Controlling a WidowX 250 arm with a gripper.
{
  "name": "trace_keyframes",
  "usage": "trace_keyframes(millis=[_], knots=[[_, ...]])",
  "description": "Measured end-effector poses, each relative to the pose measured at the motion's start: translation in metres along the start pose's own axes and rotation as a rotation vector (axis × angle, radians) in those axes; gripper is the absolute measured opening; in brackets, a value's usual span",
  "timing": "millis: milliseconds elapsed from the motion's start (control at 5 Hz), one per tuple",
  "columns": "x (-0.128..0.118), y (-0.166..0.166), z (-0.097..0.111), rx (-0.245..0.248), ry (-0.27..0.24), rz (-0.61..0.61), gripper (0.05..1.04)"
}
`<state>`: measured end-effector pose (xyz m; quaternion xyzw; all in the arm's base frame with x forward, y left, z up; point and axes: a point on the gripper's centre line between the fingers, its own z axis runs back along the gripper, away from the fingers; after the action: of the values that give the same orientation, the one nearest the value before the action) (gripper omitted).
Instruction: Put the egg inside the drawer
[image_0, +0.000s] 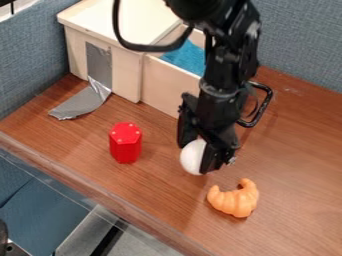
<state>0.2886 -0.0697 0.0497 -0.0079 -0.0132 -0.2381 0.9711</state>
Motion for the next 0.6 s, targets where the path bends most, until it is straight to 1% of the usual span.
trace_keyframes(millis=[200,400,600], knots=[[0.004,-0.004,0.024,-0.021,-0.054,-0.003,0.791],[0.018,-0.007,0.061,-0.033,-0.144,-0.008,0.791],[0.034,0.008,0.092,-0.056,-0.213,0.046,0.791]])
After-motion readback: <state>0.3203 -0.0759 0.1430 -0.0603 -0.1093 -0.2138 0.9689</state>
